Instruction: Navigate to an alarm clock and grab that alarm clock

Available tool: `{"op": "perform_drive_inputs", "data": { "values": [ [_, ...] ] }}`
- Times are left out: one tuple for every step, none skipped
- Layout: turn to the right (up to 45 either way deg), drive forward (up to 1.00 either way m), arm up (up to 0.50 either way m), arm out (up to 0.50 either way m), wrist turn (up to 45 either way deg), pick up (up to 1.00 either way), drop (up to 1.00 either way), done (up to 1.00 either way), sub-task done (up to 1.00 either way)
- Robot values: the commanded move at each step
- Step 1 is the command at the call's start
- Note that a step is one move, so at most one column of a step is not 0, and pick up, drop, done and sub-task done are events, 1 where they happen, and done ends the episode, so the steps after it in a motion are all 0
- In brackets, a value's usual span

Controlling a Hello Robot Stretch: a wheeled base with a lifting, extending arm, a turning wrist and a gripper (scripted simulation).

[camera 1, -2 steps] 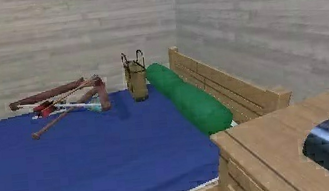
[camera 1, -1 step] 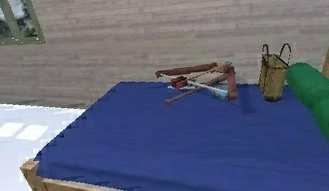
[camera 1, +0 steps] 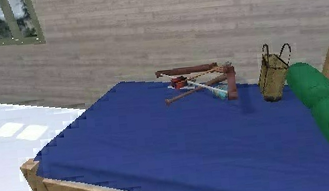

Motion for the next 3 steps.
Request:
{"op": "perform_drive_inputs", "data": {
  "values": [
    [0.0,0.00,0.38,0.00,0.0,0.00,0.00,0.00,0.00],
    [0.0,0.00,0.00,0.26,0.0,0.00,0.00,0.00,0.00],
    [0.0,0.00,0.00,0.00,45.0,0.00,0.00,0.00,0.00]
  ]
}}
